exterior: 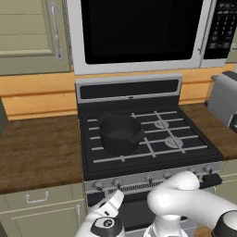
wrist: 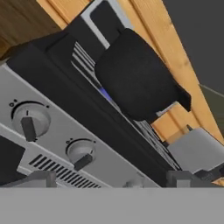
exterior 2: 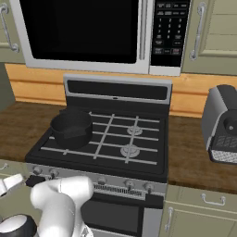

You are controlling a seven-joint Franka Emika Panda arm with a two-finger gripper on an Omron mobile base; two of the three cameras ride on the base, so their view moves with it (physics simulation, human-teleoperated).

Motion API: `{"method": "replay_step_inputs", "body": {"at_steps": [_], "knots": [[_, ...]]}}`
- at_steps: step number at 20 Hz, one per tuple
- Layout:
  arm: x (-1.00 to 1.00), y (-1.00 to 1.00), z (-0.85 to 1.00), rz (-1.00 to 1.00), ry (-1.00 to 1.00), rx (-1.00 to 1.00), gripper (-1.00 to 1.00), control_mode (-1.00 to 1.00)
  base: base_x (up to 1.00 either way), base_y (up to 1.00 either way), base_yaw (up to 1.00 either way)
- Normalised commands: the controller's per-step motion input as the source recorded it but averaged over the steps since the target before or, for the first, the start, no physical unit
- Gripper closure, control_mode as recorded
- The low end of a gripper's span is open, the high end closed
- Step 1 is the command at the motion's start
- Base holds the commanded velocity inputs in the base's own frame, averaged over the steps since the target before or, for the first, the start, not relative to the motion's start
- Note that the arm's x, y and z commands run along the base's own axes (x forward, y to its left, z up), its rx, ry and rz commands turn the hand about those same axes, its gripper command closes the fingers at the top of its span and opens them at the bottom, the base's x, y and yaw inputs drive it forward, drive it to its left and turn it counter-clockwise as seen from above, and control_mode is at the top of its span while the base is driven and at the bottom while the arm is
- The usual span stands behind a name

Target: Turn off the front left burner of the stove.

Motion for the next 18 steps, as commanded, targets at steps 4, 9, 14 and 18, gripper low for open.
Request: {"method": "replay_step_inputs", "body": {"at_steps": [4, 9, 14, 18], "knots": [[0.07, 0.0, -0.08, 0.06, -0.2, 0.04, -1.0, -1.0, 0.0, 0.0, 0.0], [0.07, 0.0, -0.08, 0.05, -0.17, 0.0, -1.0, -1.0, 0.0, 0.0, 0.0], [0.15, 0.01, -0.01, 0.04, -0.12, 0.02, -1.0, -1.0, 0.0, 0.0, 0.0], [0.21, 0.08, 0.0, 0.02, -0.06, 0.01, -1.0, -1.0, 0.0, 0.0, 0.0]]}}
